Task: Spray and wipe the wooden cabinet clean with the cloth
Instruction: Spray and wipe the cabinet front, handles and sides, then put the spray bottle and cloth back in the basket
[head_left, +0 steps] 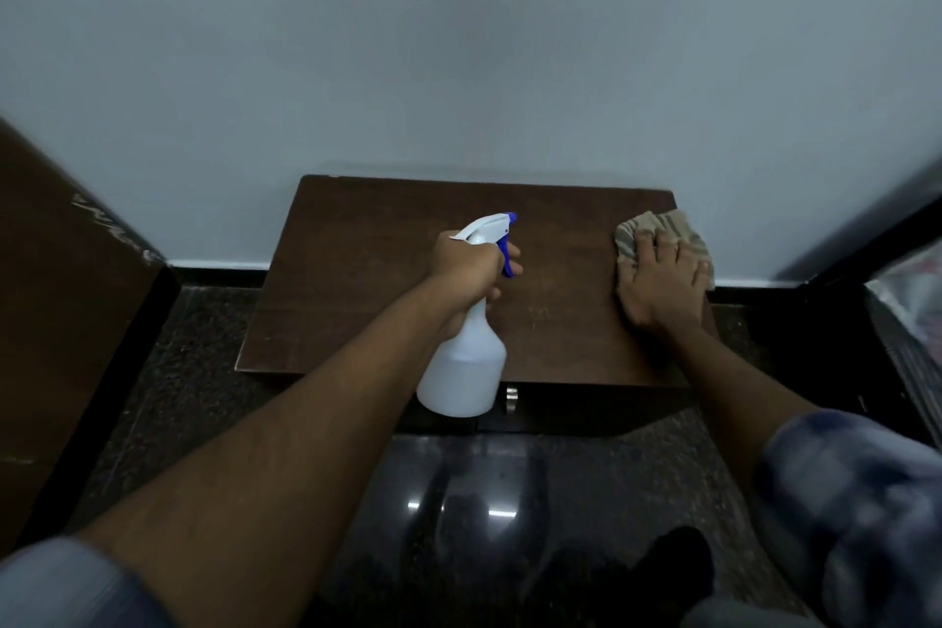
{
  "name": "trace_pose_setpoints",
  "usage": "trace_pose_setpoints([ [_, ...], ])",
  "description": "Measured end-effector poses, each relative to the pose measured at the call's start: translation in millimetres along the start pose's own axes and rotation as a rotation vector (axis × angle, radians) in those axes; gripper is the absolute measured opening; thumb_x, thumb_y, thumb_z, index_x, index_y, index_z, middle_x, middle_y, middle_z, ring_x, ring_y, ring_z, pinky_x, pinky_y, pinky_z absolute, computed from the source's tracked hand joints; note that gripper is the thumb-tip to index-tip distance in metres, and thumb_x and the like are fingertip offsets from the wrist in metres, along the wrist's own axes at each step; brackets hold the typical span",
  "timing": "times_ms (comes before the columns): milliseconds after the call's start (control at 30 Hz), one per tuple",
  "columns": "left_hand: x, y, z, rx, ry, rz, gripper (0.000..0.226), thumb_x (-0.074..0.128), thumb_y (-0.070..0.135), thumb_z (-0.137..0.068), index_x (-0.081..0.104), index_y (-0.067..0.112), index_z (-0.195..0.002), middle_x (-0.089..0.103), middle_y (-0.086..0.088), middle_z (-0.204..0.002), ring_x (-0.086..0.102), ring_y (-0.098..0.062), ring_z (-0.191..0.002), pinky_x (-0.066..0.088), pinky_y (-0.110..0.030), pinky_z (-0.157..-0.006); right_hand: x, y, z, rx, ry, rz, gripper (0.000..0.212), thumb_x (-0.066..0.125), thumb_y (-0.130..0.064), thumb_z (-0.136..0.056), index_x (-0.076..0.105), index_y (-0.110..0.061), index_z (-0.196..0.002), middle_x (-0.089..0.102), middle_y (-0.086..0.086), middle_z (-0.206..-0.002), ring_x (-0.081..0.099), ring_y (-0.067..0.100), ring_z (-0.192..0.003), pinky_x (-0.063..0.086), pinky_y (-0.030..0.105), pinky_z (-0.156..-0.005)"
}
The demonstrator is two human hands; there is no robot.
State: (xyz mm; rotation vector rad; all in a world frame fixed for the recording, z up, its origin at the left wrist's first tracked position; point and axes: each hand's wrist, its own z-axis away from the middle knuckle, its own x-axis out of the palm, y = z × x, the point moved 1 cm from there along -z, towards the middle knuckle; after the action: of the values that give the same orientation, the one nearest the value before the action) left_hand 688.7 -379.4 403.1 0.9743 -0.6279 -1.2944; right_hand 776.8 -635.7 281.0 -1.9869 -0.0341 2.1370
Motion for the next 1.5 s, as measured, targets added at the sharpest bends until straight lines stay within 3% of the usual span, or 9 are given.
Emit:
trace_pose_setpoints([
  [200, -26.7, -41.4, 45.7, -0.037, 0.025, -0.002, 0.035, 0.047, -0.008, -0.078, 0.075, 0.001, -0.098, 0.079, -0.017, -0.094, 0.049, -0.006, -0.034, 0.039, -0.020, -0.040, 15.0, 5.0, 83.1, 0.085, 0.023, -0.001, 0.065, 0.025, -0.053, -0.099, 0.025, -0.028, -0.158, 0.017, 0.007, -0.166, 0.010, 0.036, -0.153, 0.003, 0.060, -0.121],
  [367, -70.6, -64.8, 67.3, -0.059, 0.096, 0.022, 0.039, 0.045, -0.008, -0.076, 0.075, 0.001, -0.099, 0.080, -0.013, -0.096, 0.048, -0.005, -0.035, 0.041, -0.021, -0.044, 26.7, -84.2, 115.2, 0.011, -0.056, -0.014, 0.070, 0.019, -0.057, -0.099, 0.019, -0.022, -0.160, 0.008, 0.012, -0.168, 0.003, 0.040, -0.153, -0.001, 0.061, -0.120],
  [567, -154.0, -74.1, 65.2, -0.023, 0.320, 0.055, 0.047, 0.046, -0.009, -0.075, 0.077, 0.006, -0.108, 0.079, -0.012, -0.092, 0.051, -0.006, -0.034, 0.041, -0.019, -0.040, 50.9, -269.6, 178.3, -0.396, -0.210, 0.005, 0.068, 0.032, -0.053, -0.100, 0.017, -0.025, -0.161, 0.005, 0.011, -0.168, -0.003, 0.039, -0.153, -0.010, 0.063, -0.118],
  [733, -221.4, -74.9, 59.4, -0.028, 0.524, 0.082, 0.045, 0.049, -0.008, -0.073, 0.075, 0.003, -0.108, 0.064, -0.005, -0.052, 0.046, -0.013, -0.032, 0.039, -0.018, -0.039, 61.9, -342.7, 208.3, -0.859, -0.304, 0.042, 0.065, 0.036, -0.044, -0.103, 0.013, -0.027, -0.162, 0.009, 0.003, -0.169, 0.001, 0.034, -0.154, -0.003, 0.054, -0.122],
  [933, -234.2, -63.4, 80.9, 0.052, 0.534, 0.113, 0.042, 0.051, -0.011, -0.082, 0.077, 0.005, -0.112, 0.077, -0.017, -0.099, 0.072, -0.027, -0.082, 0.050, -0.035, -0.071, 36.0, -279.8, 187.4, -1.277, -0.377, 0.077, 0.049, 0.032, -0.028, -0.110, 0.028, -0.020, -0.159, 0.021, 0.005, -0.166, 0.012, 0.027, -0.154, 0.003, 0.036, -0.124],
  [1067, -230.8, -41.2, 116.6, 0.132, 0.512, 0.182, 0.034, 0.050, -0.013, -0.084, 0.075, 0.010, -0.088, 0.075, -0.009, -0.083, 0.055, -0.010, -0.045, 0.042, -0.024, -0.048, -9.5, -204.3, 159.7, -0.908, -0.331, -0.106, 0.038, 0.044, -0.023, -0.107, 0.052, -0.019, -0.144, 0.042, 0.006, -0.156, 0.035, 0.022, -0.146, 0.014, 0.025, -0.122],
  [1233, -237.7, -6.6, 165.4, 0.245, 0.572, 0.250, 0.033, 0.050, -0.009, -0.087, 0.075, 0.010, -0.097, 0.077, -0.007, -0.093, 0.061, -0.018, -0.072, 0.046, -0.030, -0.057, -55.1, -124.9, 166.7, -0.092, -0.130, -0.578, 0.026, 0.043, -0.018, -0.105, 0.061, -0.008, -0.120, 0.063, 0.019, -0.121, 0.063, 0.039, -0.107, 0.050, 0.041, -0.091],
  [1367, -244.3, 25.3, 202.7, 0.355, 0.584, 0.258, 0.036, 0.049, -0.008, -0.089, 0.075, 0.014, -0.103, 0.077, -0.006, -0.097, 0.055, -0.017, -0.067, 0.047, -0.030, -0.058, -105.7, -147.2, 199.4, 0.084, -0.193, -1.108, 0.024, 0.049, -0.011, -0.102, 0.066, -0.002, -0.116, 0.071, 0.025, -0.096, 0.072, 0.023, -0.070, 0.060, 0.031, -0.064],
  [1500, -263.6, 57.7, 241.6, 0.453, 0.627, 0.261, 0.038, 0.049, -0.009, -0.087, 0.074, 0.013, -0.106, 0.075, -0.003, -0.096, 0.058, -0.012, -0.071, 0.047, -0.022, -0.053, -176.0, -200.1, 224.5, 0.109, -0.417, -1.621, 0.032, 0.055, -0.015, -0.099, 0.061, 0.005, -0.124, 0.061, 0.042, -0.111, 0.064, 0.051, -0.091, 0.048, 0.074, -0.082],
])
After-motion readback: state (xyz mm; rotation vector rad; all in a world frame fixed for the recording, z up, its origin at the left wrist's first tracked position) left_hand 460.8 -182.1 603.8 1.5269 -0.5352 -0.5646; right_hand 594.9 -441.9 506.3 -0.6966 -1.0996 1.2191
